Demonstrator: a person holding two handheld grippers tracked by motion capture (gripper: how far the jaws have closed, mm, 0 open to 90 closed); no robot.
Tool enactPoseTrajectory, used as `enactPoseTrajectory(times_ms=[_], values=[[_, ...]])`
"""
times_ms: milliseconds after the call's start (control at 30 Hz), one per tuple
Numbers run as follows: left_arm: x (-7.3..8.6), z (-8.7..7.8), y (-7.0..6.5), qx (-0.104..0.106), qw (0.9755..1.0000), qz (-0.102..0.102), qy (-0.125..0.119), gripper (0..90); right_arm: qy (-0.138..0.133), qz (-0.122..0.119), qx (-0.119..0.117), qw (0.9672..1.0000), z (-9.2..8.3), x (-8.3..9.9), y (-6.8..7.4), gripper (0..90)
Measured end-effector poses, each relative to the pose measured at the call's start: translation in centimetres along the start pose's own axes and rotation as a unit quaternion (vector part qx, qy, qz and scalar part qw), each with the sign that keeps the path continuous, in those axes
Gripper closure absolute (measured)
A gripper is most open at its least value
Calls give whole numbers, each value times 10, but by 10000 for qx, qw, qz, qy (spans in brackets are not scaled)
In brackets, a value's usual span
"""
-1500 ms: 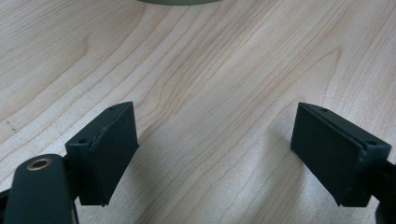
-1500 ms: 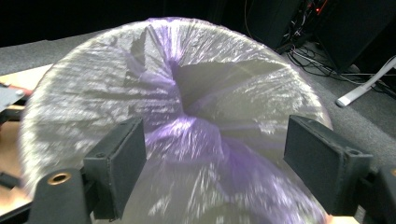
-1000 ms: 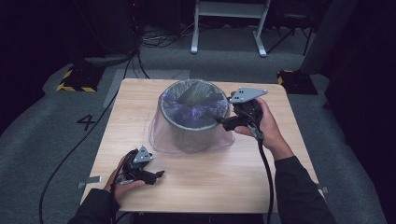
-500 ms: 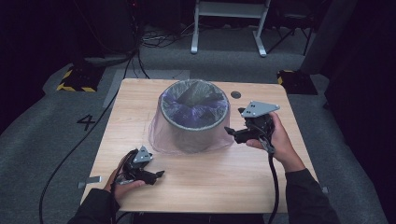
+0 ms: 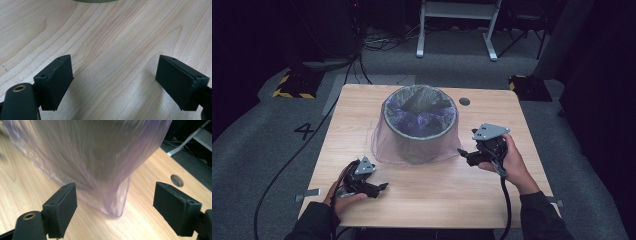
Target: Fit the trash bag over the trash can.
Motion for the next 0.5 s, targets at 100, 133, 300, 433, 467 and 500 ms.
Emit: enactPoseTrajectory(times_ms=[100,133,300,433,467,500], values=[[0,0,0,1,10000,2,0,139,72,37,-37,10000,4,12,3,191],[0,0,0,3,10000,3,-1,139,96,32,-36,9999,5,15,3,191],[0,0,0,3,10000,5,0,138,191,58,-45,9998,9,25,6,192],[0,0,0,3,10000,4,0,138,308,92,-26,9995,14,40,8,191],[0,0,0,3,10000,4,0,138,308,92,-26,9995,14,40,8,191],[0,0,0,6,10000,8,6,138,367,97,-15,9993,16,47,9,191]])
Point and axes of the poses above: each handheld gripper's, and its own axes: z roughly forward along the jaws, x roughly out of its underside, y roughly to its left, the point moved 5 cm from there along z, roughly forward along the jaws, and after that the axes turned 1 degree about x, right-handed, at the moved point
